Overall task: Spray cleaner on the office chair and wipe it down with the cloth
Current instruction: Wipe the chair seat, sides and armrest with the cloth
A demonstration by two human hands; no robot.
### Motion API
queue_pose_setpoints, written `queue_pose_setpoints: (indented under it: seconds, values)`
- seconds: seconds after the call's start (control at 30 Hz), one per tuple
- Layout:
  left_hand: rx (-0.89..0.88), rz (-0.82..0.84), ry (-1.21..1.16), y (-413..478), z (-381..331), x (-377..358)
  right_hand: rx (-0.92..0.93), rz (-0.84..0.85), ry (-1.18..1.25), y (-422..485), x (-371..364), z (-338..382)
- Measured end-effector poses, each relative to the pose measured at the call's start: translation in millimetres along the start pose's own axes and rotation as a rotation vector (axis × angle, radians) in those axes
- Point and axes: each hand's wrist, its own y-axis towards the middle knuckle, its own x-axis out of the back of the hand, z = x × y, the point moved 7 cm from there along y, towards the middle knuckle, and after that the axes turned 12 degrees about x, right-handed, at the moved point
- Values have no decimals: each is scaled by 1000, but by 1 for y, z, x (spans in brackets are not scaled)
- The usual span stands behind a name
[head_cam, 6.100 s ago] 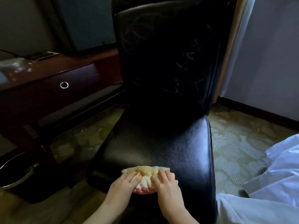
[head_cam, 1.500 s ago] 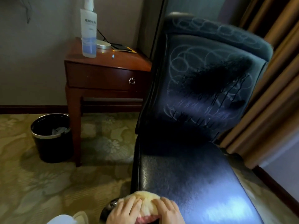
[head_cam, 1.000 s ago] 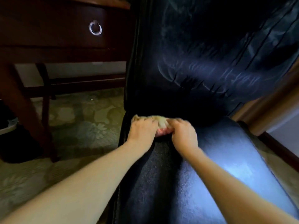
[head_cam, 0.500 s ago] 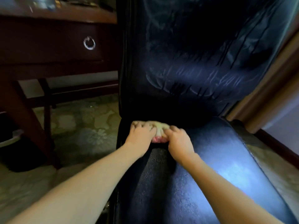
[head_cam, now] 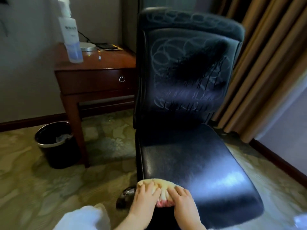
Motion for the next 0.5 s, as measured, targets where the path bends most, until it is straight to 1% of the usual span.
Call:
queue_pose_setpoints:
  seconds: [0.1,0.13,0.17,0.2,0.23,0.27,0.3,0.33,0.37,0.4,0.43,0.47,0.5]
  values:
    - [-59,-52,-6,-33,-10,-12,-21,34,-3,-33,2,7]
    - [-44,-96,19,-41,-14,-14,-10,49,-6,-44,1,9]
    - [-2,-8,-11,-48,-15,-21,2,53,-15,-53,4,10]
    - [29,36,-40,-56,-18,-31,7,62,-9,-60,4,7]
    - [45,53,-123,-63,-23,-34,-19,59,11,-67,7,4]
    - [64,22,-161,-66,-28,-38,-47,104,27,-73,6,1]
    - [59,31,-201,-68,-35,-40,-38,109,-5,-77,7,-4]
    - [57,28,-208,-76,-40,-41,-15,100,-14,-81,7,-9]
    - [51,18,-216,-83,-44,-45,-21,125,-6,-85,10,-12]
    - [48,-8,-187,-88,-47,-50,-46,133,9,-89,12,-16]
    - [17,-11,-210,-88,-54,-52,-63,160,28,-92,16,-19]
    - [-3,-9,-243,-86,-61,-52,-35,141,-11,-93,21,-22]
    - [13,-12,-254,-83,-66,-53,-16,111,-59,-95,24,-26]
